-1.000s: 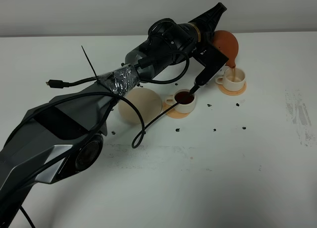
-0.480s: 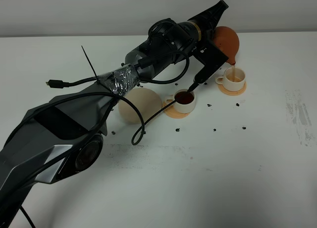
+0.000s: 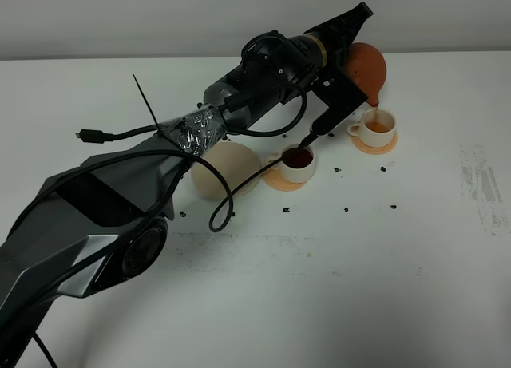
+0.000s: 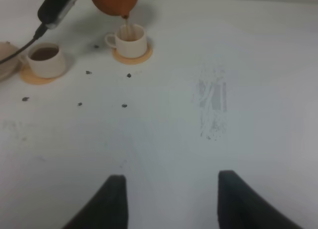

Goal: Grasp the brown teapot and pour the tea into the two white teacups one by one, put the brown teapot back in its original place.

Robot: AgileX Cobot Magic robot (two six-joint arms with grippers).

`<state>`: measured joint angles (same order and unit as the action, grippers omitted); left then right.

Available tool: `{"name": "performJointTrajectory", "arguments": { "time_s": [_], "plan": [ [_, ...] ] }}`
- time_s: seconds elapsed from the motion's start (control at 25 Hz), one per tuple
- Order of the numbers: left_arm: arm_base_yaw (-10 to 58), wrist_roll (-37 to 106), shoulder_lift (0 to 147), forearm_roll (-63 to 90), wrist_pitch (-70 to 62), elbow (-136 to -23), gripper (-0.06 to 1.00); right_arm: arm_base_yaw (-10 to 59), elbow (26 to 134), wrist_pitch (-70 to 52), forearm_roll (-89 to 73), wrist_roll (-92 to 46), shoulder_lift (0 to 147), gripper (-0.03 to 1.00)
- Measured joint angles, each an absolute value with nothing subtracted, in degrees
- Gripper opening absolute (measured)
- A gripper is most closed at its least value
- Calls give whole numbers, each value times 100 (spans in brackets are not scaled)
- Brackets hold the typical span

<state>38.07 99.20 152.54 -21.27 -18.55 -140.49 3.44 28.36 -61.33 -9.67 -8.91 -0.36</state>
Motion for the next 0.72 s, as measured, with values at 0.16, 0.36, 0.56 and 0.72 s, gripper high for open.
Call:
{"name": "performJointTrajectory", "arguments": {
  "time_s": [0.16, 0.36, 0.56, 0.72],
  "plan": [
    [3824, 9950, 15254, -2246, -1840, -14049, 11, 344, 2836, -6133, -967, -891, -36, 43],
    [3836, 10065, 15254, -2272, -1826, -14049, 11, 344, 2836, -6133, -967, -891, -36, 43],
    [3872, 10163, 15254, -2277, -1803, -14049, 11, 344, 2836, -6133, -967, -891, -36, 43],
    [3879, 10217, 15254, -2298, -1803, -14049, 11, 344, 2836, -6133, -951, -891, -36, 43]
  ]
}}
